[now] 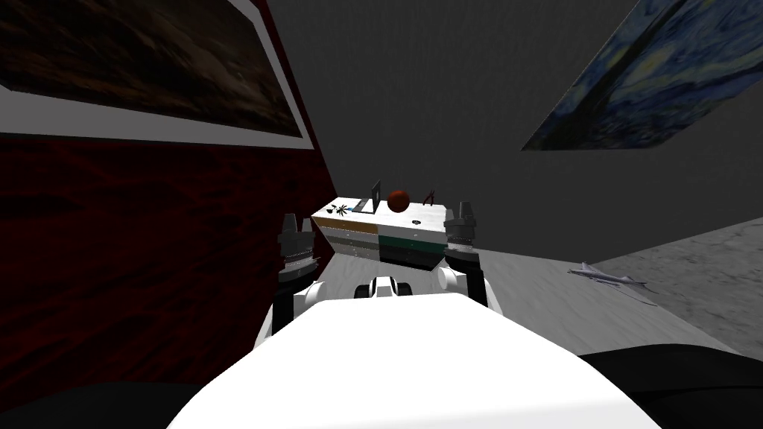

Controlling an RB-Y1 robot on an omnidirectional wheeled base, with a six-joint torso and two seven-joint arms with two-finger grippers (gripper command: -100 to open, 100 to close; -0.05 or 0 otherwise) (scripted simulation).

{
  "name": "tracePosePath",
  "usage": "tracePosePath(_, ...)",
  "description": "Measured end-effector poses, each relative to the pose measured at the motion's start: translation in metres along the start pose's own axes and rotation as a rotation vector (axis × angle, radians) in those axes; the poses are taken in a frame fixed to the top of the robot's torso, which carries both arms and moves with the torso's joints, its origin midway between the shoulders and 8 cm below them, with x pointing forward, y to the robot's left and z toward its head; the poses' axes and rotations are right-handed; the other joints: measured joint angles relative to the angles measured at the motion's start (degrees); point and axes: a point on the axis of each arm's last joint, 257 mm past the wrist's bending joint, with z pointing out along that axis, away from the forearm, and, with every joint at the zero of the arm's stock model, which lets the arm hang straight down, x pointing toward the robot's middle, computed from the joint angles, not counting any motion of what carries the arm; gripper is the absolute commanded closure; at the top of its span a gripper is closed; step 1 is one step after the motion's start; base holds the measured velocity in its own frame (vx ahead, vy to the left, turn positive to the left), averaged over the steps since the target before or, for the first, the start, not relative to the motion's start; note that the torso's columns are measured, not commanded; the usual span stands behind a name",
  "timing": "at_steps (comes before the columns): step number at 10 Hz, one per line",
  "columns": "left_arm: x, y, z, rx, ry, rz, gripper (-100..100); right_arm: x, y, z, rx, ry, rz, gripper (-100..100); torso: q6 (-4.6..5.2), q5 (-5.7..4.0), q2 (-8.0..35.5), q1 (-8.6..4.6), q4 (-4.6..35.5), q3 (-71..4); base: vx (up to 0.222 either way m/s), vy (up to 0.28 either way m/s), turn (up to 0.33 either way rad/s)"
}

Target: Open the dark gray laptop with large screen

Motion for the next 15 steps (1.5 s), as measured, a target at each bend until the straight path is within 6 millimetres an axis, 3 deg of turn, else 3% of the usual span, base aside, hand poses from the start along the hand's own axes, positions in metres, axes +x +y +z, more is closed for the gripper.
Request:
tracePosePath(3,0.007,0.007,0.003,-0.017,0.062,0.04,-100,0.0,0.0,0.0,0.0,0.0,0.0,0,0.0,-0.01,0.7,-0.02,0.8,-1.4,0.026,-0.032,-0.082)
tracePosePath(7,0.011,0.033,0.009,-0.086,0.125,0.132,-100,0.0,0.0,0.0,0.0,0.0,0.0,0,-0.01,0.0,0.7,0.02,0.8,-1.4,0.053,-0.051,-0.101)
tracePosePath(15,-0.008,0.09,0.02,-0.249,0.133,0.295,-100,0.0,0.0,0.0,0.0,0.0,0.0,0,-0.01,0.0,0.7,0.03,0.8,-1.4,0.059,-0.052,-0.117)
